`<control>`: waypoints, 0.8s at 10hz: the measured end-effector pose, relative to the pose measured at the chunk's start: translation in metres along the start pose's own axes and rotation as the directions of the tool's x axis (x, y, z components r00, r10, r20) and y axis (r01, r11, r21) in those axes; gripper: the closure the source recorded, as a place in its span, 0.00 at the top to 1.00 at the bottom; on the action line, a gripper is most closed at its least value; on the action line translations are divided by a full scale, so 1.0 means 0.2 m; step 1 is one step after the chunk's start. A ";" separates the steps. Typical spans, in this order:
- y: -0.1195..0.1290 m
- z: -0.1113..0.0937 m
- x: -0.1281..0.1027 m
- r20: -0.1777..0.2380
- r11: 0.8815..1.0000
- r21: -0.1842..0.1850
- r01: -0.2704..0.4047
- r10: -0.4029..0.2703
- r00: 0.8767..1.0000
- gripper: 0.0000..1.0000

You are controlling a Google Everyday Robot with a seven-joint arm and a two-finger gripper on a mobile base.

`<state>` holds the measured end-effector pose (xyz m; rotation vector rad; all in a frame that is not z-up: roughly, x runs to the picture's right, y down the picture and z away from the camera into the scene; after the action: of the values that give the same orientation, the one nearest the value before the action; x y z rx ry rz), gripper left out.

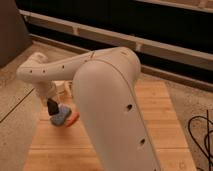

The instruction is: Place the eraser on the white sponge

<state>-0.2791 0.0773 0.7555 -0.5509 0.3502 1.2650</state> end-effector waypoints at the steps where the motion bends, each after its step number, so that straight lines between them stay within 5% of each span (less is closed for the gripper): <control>1: 0.00 0.01 0.02 0.002 1.000 0.004 -0.011 0.011 1.000 0.00; 8: -0.23 0.19 0.18 -0.076 0.990 0.104 -0.090 0.099 0.992 0.00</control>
<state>-0.2268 0.1174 0.7762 -0.5054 0.5105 1.3108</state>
